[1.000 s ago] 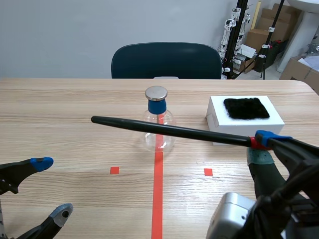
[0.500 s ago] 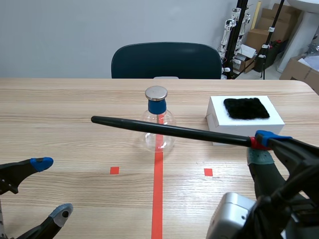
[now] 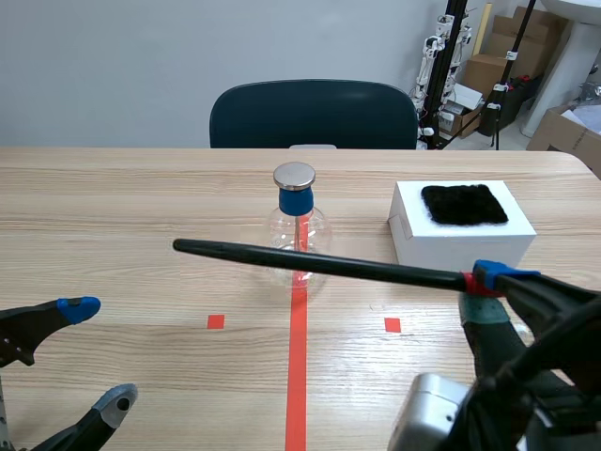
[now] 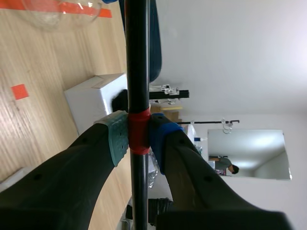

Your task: Do the electroscope experiment. rub the rod on the fur

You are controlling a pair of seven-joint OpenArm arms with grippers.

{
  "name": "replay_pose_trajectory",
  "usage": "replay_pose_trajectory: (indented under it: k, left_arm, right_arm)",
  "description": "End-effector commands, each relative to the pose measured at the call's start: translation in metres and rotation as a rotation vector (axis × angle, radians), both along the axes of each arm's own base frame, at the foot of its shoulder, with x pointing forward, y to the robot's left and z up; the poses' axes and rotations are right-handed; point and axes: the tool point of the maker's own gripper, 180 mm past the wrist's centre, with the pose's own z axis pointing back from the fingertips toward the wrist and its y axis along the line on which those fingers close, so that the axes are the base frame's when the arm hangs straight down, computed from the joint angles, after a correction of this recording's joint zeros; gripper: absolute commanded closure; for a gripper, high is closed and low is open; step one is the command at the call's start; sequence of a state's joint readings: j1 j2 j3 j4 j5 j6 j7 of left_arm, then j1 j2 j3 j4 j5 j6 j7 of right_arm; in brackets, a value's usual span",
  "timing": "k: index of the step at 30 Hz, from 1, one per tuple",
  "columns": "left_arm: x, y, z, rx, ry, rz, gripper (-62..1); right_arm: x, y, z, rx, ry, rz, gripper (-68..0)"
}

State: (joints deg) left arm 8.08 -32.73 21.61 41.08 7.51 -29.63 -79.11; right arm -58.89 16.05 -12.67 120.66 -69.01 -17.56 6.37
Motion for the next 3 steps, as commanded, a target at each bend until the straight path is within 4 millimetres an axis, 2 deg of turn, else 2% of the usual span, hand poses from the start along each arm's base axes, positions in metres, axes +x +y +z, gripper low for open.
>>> replay_pose_trajectory:
  k: [1,3]
  left_arm:
    - [0.0042,0.0039,0.0076,-0.009,-0.026,0.005,-62.3]
    - [0.0042,0.0039,0.0076,-0.009,-0.026,0.005,-62.3]
  right_arm:
    - [0.0022,-0.0001,0.0021,-0.004,-0.006,0.008,-4.2]
    - [0.0013,0.0004,-0.0017,-0.008,0.015,0.011,-4.2]
